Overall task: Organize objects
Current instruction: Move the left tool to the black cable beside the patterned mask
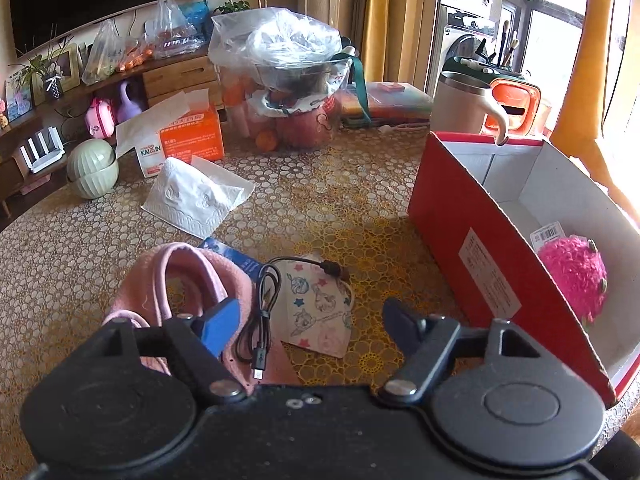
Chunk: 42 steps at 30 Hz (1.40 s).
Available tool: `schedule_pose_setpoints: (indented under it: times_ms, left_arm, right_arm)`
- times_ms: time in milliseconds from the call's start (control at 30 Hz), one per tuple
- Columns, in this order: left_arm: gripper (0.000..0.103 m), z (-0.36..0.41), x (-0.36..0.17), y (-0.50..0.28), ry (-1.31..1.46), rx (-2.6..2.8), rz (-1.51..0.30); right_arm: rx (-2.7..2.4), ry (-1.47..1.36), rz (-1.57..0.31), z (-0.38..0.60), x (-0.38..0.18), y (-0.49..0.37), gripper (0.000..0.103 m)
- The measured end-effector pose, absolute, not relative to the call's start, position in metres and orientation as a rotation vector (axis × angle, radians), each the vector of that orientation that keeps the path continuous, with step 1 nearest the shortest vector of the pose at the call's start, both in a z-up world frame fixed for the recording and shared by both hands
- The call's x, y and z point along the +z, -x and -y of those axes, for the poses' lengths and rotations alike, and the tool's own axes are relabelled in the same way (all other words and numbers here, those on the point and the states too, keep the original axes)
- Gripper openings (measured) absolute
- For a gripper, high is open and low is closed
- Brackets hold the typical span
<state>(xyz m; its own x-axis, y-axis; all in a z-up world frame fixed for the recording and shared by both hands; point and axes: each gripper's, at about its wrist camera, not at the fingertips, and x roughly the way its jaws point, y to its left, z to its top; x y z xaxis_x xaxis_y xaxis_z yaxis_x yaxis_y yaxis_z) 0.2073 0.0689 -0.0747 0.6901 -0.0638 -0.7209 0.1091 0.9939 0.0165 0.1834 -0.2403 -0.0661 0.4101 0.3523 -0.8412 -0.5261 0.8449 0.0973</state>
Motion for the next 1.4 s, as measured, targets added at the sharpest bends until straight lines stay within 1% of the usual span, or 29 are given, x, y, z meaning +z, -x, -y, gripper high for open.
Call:
schedule_pose_setpoints:
  times_ms: [33, 100, 200, 467, 633, 733, 800, 867, 900, 1067, 1400]
  left_arm:
    - [0.073, -0.069, -0.078, -0.21, -0.06, -0.101, -0.814]
    - [0.066, -0.071, -0.084, -0.214, -0.061, -0.101, -0.837]
    - [0.059, -0.076, -0.093, -0.221, -0.052, -0.093, -0.864]
    - [0.053, -0.084, -0.108, -0.232, -0.052, -0.075, -0.9]
    - [0.045, -0.088, -0.115, -0.238, -0.053, -0.066, -0.921]
    - [0.034, -0.09, -0.119, -0.242, -0.065, -0.043, -0.942]
    - [0.02, -0.091, -0.12, -0.243, -0.077, -0.028, -0.951]
    - [0.012, -0.092, -0.121, -0.244, -0.091, -0.015, -0.954]
    - [0.011, -0.092, -0.121, -0.244, -0.103, -0.011, -0.953]
    - [0.005, -0.086, -0.119, -0.238, -0.145, -0.012, -0.935]
    - [0.005, -0.081, -0.089, -0.216, -0.106, -0.031, -0.869]
  right_arm:
    - [0.558, 0.193, -1.008, 0.24, -0.066, -0.184, 0.005]
    - [0.559, 0.195, -1.011, 0.24, -0.066, -0.184, 0.005]
    - [0.561, 0.195, -1.016, 0.24, -0.067, -0.185, 0.005]
    - [0.562, 0.19, -1.026, 0.239, -0.068, -0.187, 0.005]
    - [0.561, 0.189, -1.029, 0.239, -0.069, -0.188, 0.005]
    - [0.559, 0.191, -1.028, 0.239, -0.069, -0.188, 0.005]
    - [0.559, 0.191, -1.028, 0.239, -0.069, -0.188, 0.005]
    - [0.557, 0.192, -1.028, 0.239, -0.069, -0.188, 0.005]
    - [0.557, 0.192, -1.027, 0.239, -0.069, -0.188, 0.005]
    - [0.556, 0.193, -1.026, 0.239, -0.069, -0.188, 0.005]
    - [0.558, 0.196, -1.018, 0.239, -0.068, -0.188, 0.005]
